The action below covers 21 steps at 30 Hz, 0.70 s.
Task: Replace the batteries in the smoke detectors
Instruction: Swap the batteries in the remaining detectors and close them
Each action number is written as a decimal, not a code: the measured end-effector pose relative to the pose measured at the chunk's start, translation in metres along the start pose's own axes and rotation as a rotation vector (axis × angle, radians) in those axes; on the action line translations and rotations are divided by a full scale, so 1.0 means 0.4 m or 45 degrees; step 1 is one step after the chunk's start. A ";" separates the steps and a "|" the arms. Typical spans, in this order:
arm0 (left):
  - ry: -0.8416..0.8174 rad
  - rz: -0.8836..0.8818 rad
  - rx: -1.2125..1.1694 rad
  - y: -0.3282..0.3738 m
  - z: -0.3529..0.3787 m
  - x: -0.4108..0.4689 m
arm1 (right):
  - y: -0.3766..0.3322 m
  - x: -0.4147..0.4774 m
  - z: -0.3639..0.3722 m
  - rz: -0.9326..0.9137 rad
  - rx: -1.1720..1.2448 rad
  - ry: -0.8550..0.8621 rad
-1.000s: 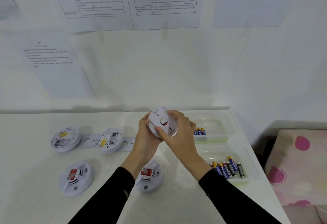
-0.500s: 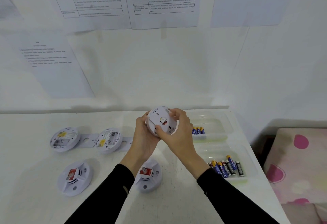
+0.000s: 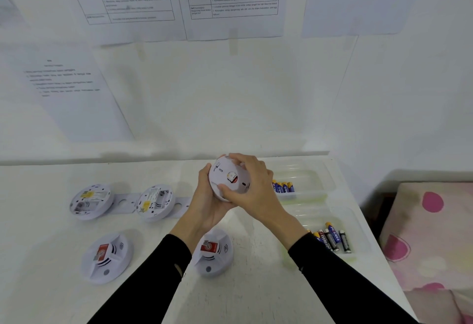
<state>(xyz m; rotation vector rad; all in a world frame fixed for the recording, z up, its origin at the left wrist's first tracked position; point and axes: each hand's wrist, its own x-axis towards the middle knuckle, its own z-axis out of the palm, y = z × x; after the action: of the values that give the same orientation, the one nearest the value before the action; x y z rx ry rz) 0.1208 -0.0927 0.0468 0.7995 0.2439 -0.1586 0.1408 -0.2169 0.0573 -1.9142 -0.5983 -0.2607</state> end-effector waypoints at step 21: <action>0.129 0.283 -0.044 0.002 0.014 0.019 | 0.012 0.004 0.022 0.061 -0.219 0.098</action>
<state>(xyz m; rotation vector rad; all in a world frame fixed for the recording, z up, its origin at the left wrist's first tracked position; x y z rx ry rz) 0.1293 -0.0967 0.0491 0.7952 0.2511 0.0955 0.1438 -0.2099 0.0504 -2.0709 -0.4909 -0.3634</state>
